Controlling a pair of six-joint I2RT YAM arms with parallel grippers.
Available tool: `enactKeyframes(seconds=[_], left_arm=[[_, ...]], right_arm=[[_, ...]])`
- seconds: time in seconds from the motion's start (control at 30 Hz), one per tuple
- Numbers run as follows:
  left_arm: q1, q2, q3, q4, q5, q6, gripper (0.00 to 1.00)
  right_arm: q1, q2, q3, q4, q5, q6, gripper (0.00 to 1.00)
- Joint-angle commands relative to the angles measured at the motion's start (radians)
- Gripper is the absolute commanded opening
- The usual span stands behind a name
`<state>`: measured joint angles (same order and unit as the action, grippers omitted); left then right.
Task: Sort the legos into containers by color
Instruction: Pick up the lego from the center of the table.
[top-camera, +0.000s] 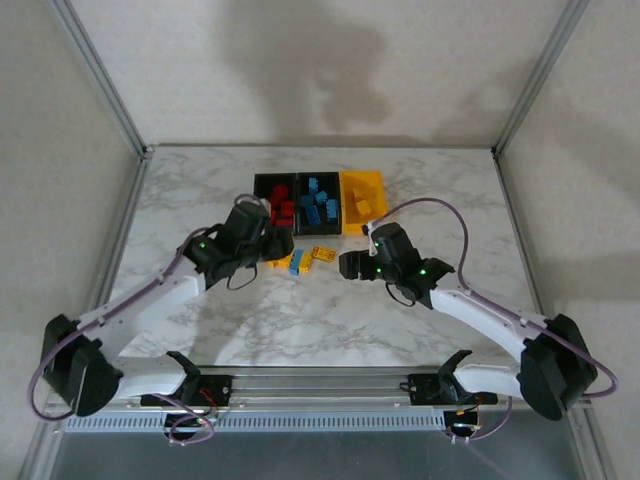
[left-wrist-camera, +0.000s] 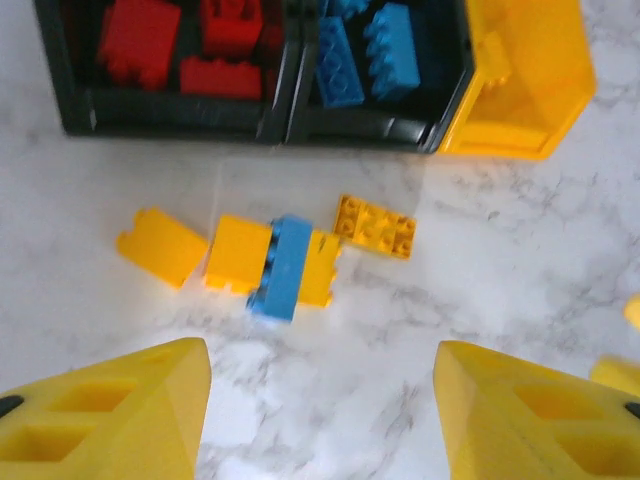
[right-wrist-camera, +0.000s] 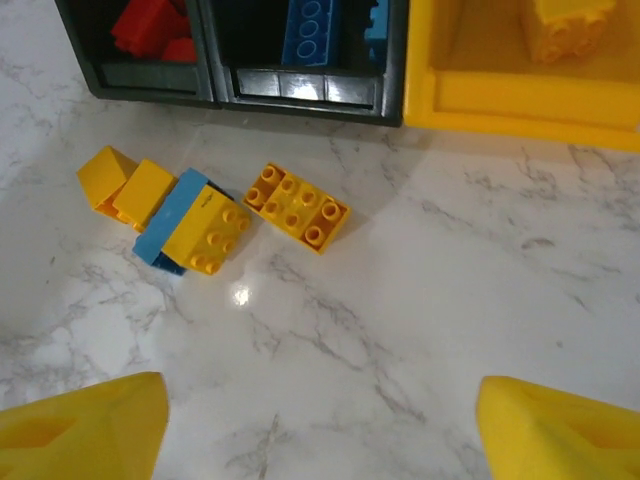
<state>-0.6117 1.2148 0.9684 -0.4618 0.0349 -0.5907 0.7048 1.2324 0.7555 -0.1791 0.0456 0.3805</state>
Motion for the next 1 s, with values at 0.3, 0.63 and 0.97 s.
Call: enactKeyframes(seconds=[0.3,0.63,0.97], left_arm=[[0.014,-0.205,-0.214,0.015,-0.003,-0.104,0.63],[0.018,-0.208,-0.211,0.002,-0.006,-0.115,0.63],[0.021,-0.209,-0.203,-0.017,-0.025,-0.116,0.63]], right_arm=[[-0.005,0.302,0.048,0.28,-0.176,-0.411,0.82],[-0.005,0.543,0.217,0.262,-0.154,-0.532,0.82],[-0.042,0.644,0.282,0.256,-0.145,-0.568,0.8]])
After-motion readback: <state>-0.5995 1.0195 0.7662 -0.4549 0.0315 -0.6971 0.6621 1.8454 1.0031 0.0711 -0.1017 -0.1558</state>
